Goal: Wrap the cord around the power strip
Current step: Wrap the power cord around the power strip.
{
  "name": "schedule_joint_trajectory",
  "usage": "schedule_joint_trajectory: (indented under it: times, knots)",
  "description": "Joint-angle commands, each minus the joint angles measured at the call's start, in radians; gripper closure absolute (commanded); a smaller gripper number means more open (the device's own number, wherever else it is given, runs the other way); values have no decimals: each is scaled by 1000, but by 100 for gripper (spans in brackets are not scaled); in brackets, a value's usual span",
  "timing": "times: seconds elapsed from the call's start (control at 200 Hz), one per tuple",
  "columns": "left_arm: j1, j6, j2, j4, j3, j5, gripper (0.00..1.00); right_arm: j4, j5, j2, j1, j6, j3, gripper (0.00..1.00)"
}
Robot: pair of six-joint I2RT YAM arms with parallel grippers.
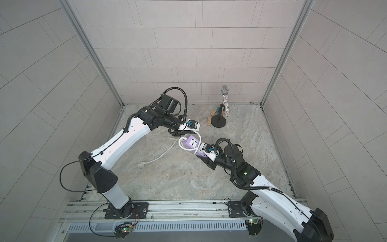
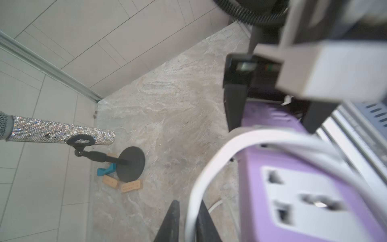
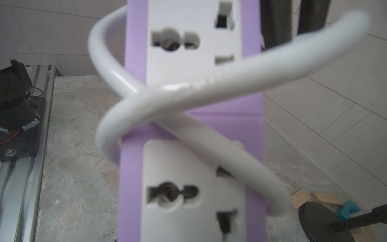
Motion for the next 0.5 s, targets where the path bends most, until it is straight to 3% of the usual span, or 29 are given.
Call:
schedule_joint_trajectory:
  times: [0.0,0.31,0.495]
  knots:
    - [22,-25,56,3,33,25,71,197,-55,-26,13,45,-4,100]
    - [69,-83,107,14,26,132,62,342,-19,-41,-18,159,-38,100]
    - [94,-178,96,142,-71,194,60,383,-3,-44,-50,194,-38,100]
